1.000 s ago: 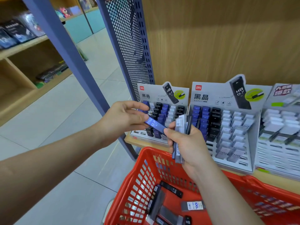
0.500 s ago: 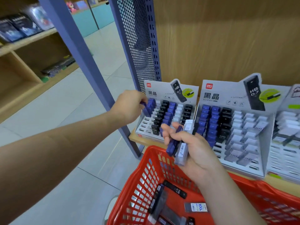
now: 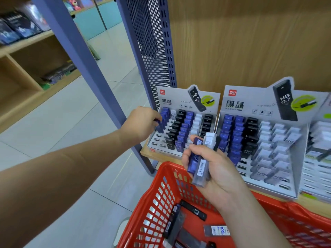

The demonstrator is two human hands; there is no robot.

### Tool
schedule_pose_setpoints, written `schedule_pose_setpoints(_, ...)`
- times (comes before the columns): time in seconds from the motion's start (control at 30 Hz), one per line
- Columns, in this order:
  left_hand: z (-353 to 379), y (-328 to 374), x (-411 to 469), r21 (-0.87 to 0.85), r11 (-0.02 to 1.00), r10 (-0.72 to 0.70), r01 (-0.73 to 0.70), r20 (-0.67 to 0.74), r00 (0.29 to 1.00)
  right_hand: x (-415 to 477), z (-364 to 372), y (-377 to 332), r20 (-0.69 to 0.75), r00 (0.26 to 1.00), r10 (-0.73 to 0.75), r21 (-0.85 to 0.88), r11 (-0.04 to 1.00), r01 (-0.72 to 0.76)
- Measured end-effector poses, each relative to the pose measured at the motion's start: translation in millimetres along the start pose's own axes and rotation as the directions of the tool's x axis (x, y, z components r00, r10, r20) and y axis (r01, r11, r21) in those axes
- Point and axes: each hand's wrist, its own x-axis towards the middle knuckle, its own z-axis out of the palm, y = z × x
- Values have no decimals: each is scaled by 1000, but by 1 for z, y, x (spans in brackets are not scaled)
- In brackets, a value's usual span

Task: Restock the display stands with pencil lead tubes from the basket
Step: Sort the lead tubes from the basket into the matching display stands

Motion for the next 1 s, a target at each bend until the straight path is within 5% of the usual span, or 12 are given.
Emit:
schedule_pose_setpoints(0.6,5,6,8,-134,969,-210,205,-24,977,3,-1,4,-47,998,-31,-27,999,30)
schedule_pose_setpoints(0.7,-17,22,3,-432,852,-240,295,178,954,1,2,1,-68,996,-56,-35,998,54)
schedule_pose_setpoints(0.8,-47,50,-18,-723,544,33,425,525,851,3,0,-2,-57,996,-65,-57,996,62)
schedule_pose_setpoints(0.9,-62,67,-38,-737,540,208,406,584,785,4,1,-2,-36,996,-80,-35,996,79)
schedule_pose_setpoints(1.0,-62,75,-44,-732,539,191,418,589,785,5,-2,-2,-48,993,-110,-87,991,106)
